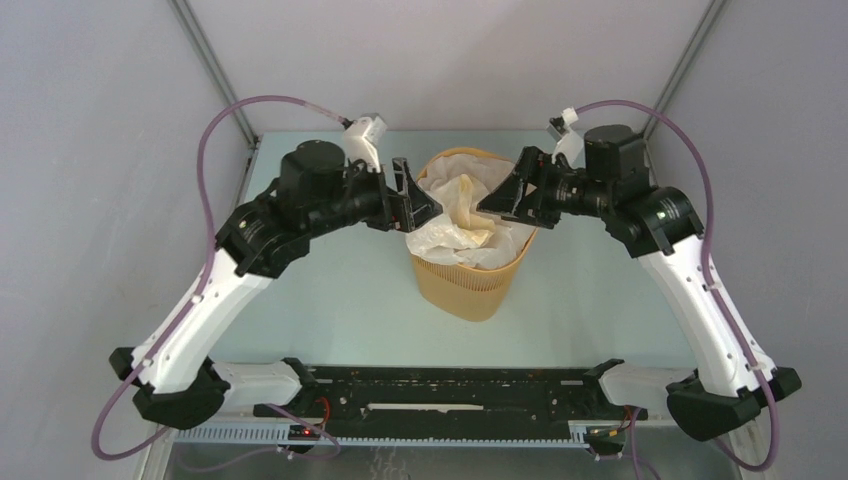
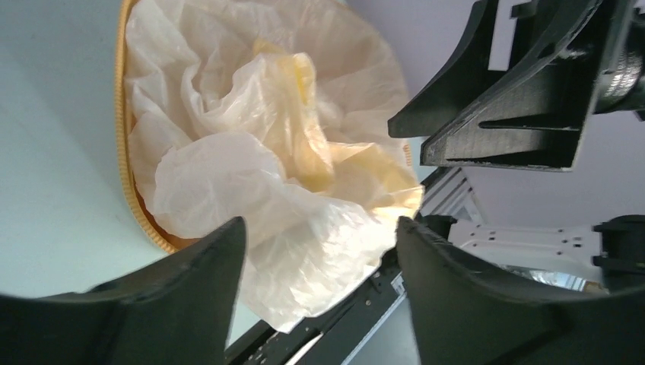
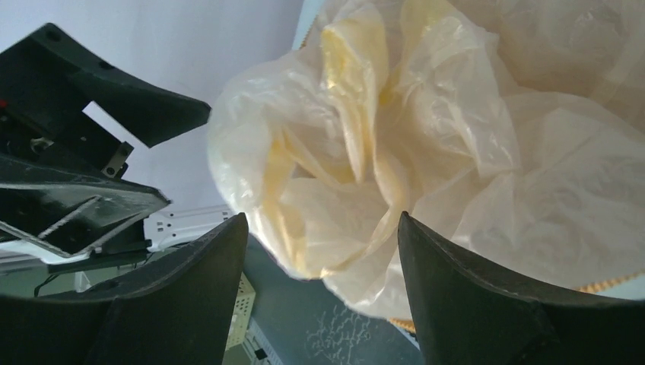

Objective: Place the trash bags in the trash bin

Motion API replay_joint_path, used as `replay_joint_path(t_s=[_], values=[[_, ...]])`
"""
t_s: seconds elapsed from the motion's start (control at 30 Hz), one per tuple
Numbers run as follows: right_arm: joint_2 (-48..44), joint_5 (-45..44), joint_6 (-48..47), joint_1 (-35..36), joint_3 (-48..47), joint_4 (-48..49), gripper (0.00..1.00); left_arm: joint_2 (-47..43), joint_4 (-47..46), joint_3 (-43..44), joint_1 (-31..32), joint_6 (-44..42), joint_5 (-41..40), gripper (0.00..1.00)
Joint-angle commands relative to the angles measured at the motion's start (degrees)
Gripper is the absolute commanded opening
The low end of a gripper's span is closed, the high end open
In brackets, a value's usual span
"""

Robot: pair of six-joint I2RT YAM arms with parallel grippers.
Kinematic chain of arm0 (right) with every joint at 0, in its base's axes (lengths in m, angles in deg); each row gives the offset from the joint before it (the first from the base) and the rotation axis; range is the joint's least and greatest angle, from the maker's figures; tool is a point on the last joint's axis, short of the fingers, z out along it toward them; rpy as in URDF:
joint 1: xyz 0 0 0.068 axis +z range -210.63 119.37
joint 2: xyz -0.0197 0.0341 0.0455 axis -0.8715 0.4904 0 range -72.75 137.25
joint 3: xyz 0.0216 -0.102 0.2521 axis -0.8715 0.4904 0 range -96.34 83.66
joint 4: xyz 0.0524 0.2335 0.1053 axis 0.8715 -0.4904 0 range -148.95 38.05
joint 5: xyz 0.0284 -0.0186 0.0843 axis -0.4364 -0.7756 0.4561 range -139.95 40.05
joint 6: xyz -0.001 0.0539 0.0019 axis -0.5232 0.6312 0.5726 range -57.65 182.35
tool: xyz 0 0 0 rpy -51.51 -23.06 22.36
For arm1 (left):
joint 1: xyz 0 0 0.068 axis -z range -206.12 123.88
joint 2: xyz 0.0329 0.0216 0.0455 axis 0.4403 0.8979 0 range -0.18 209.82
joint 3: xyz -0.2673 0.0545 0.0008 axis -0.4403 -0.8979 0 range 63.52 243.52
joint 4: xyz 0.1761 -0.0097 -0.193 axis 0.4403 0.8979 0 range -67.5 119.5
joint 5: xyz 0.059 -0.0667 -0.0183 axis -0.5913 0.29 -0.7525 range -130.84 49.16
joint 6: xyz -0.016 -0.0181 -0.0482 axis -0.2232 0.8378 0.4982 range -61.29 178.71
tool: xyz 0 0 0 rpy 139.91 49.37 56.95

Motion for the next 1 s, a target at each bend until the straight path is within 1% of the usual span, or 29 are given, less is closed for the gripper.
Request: replay_joint_path(t_s=[0.0, 0.1, 0.17, 0.23, 0.27, 0.33, 0.4, 0.5, 0.57, 0.63, 0.77, 0.9, 0.97], values=[[1.6, 0.9, -1.4, 1.1, 0.8, 2.1, 0.79, 1.5, 7.5, 2.3, -0.3, -5.7, 0.8, 0.67], [0.9, 1.2, -0.6, 2.7, 2.6, 2.9, 0.76, -0.9, 5.8, 0.0, -0.3, -5.4, 1.0, 0.44], [0.0, 0.9, 0.3, 4.2, 4.5, 4.1, 0.72, -2.0, 4.8, -0.9, -0.3, -5.3, 1.3, 0.27], [-0.9, 0.4, 1.4, 5.3, 5.8, 5.3, 0.69, -2.7, 3.7, -0.6, -0.3, -5.3, 2.2, 0.08], [-1.5, 0.3, 1.9, 5.5, 6.2, 5.7, 0.69, -3.3, 2.5, -0.8, -0.3, -5.3, 2.7, 0.02], [-2.5, -0.1, 3.0, 5.1, 6.7, 6.6, 0.69, -5.9, -2.4, -2.9, -0.2, -5.1, 3.5, 0.0], [-3.6, 0.4, 4.5, 3.5, 6.9, 7.8, 0.69, -10.5, -11.1, -8.3, -0.3, -4.8, 4.6, 0.0], [-5.2, 1.4, 7.4, 0.6, 7.1, 9.5, 0.73, -20.2, -27.7, -20.6, -0.2, -2.3, 6.1, 0.0], [-5.9, 2.0, 10.1, -0.5, 7.6, 11.2, 0.77, -25.7, -35.4, -28.5, -0.2, 0.1, 5.7, 0.0], [-6.5, 1.5, 12.4, -0.6, 8.5, 12.8, 0.78, -29.2, -37.0, -33.1, -0.2, 2.5, 5.2, 0.0], [-6.7, 2.5, 17.2, 0.4, 11.7, 16.4, 0.77, -31.0, -37.2, -37.5, -0.2, 4.2, 8.3, 0.0], [-5.7, 1.3, 16.6, 4.4, 12.0, 17.2, 0.74, -32.1, -37.9, -40.5, -0.2, 3.8, 9.2, 0.0], [-4.8, 0.8, 15.9, 6.2, 12.0, 17.4, 0.7, -32.5, -37.8, -41.6, -0.2, 3.4, 9.0, 0.0]])
